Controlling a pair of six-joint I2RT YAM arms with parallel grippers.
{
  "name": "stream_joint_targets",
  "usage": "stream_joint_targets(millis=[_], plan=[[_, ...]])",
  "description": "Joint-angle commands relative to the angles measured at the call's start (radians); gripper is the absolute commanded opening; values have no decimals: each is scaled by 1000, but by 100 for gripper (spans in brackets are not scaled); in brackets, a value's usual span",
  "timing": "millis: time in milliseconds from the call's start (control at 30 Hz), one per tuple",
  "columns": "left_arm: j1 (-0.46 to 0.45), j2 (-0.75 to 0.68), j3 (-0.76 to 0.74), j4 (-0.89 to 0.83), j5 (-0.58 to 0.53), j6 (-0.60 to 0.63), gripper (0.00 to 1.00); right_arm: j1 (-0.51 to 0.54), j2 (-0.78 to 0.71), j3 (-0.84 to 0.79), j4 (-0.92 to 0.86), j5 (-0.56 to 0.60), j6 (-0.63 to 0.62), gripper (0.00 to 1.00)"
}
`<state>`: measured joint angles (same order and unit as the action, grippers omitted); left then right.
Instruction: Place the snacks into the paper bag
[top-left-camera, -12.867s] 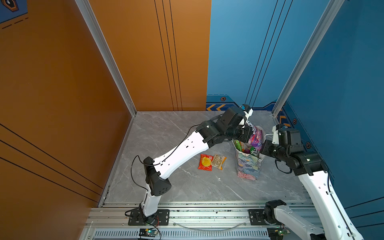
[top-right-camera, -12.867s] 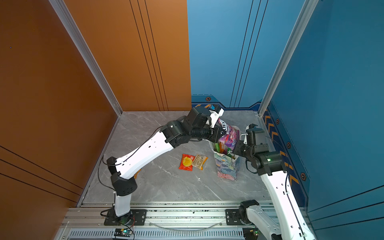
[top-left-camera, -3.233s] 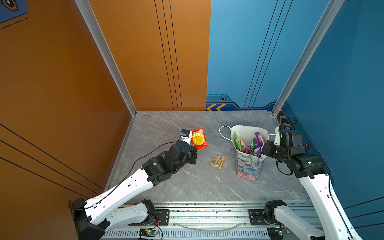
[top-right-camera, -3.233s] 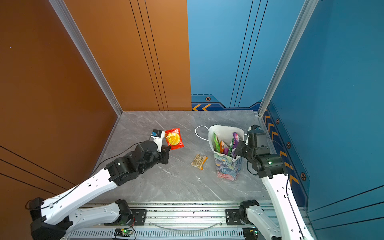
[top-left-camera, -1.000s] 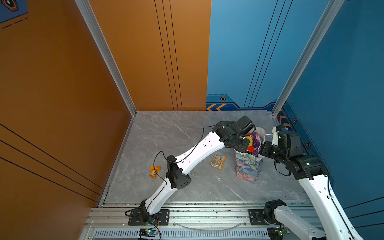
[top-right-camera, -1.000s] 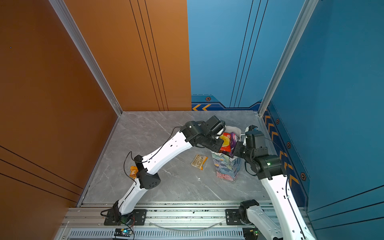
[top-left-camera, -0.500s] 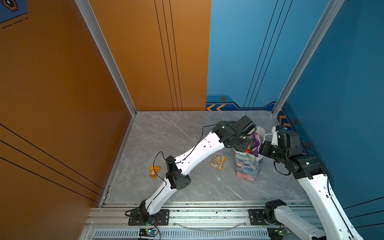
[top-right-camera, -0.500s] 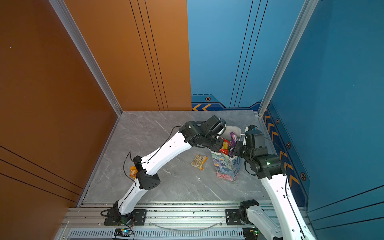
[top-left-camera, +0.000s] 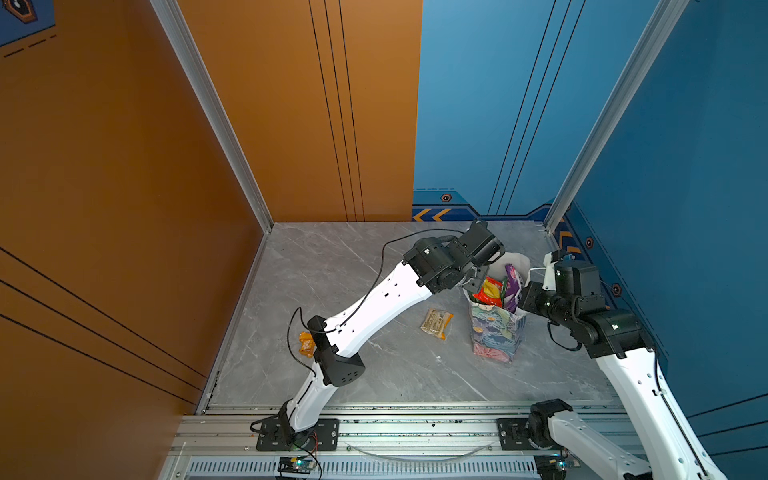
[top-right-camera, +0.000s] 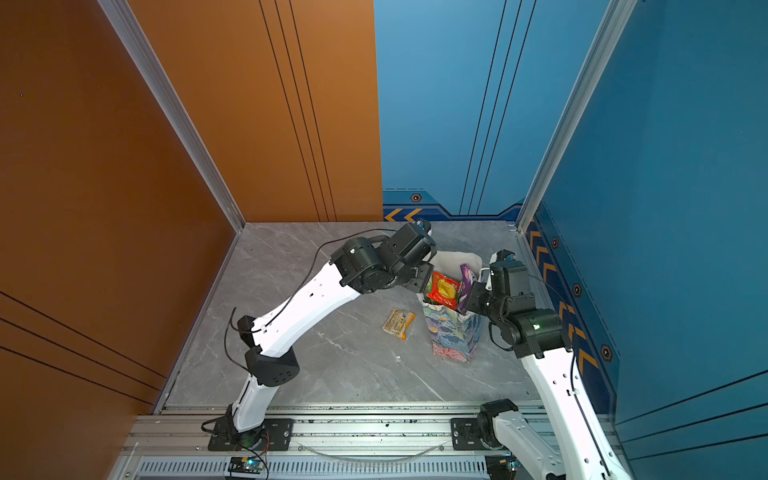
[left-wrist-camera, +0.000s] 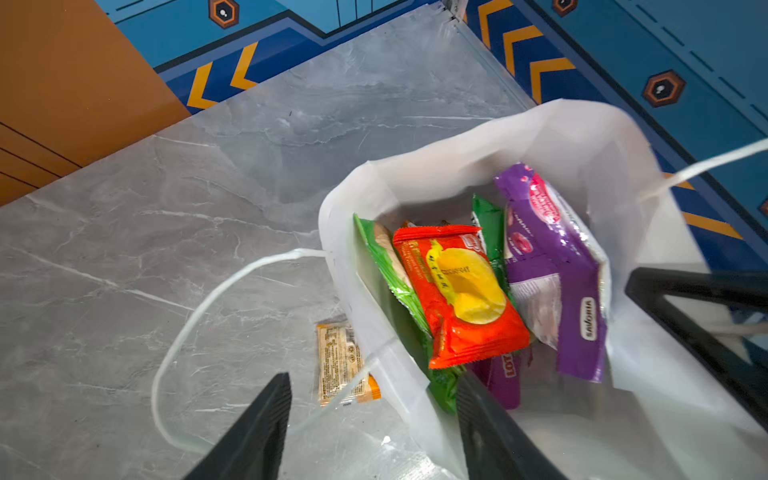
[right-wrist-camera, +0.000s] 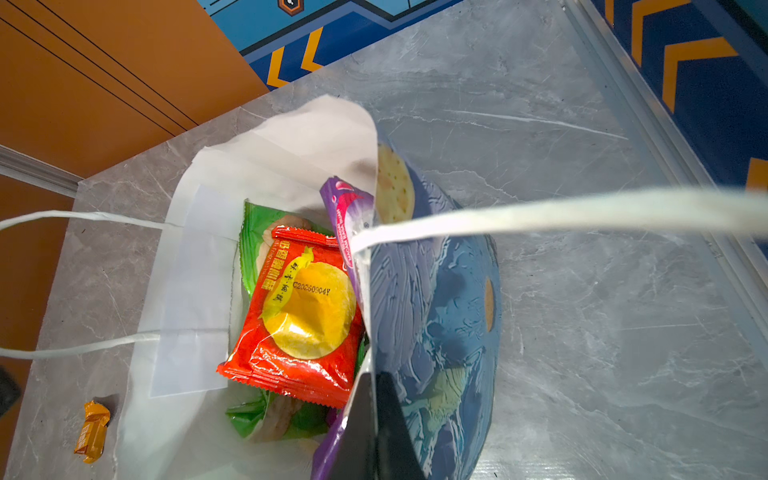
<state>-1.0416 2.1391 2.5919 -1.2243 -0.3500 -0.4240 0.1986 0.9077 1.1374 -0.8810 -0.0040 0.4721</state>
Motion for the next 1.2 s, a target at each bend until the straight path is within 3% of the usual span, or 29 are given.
stream_joint_targets(millis=[0,167,400,800,867,1000,1167], plan=[[25,32,-6,-17,-15,-19,65,12,-12,-5,31,-14,11,0],[46,68,-5,-18,20,-34,65,12,-12,-11,33,-15,12,0],[69,142,45,-18,75,-43,50,11,-10,-13,36,-19,13,0],[91,157,31,-15,124,-49,0,28,21,4,45,-44,16,0],[92,122,-4,-14,97,-57,0,42,33,12,48,-42,20,0],[74,14,-133,8,-125,-56,0,82,59,22,69,-44,38,0],[93,-178,-405,178,-140,-61,0,168,114,31,116,-33,68,0]])
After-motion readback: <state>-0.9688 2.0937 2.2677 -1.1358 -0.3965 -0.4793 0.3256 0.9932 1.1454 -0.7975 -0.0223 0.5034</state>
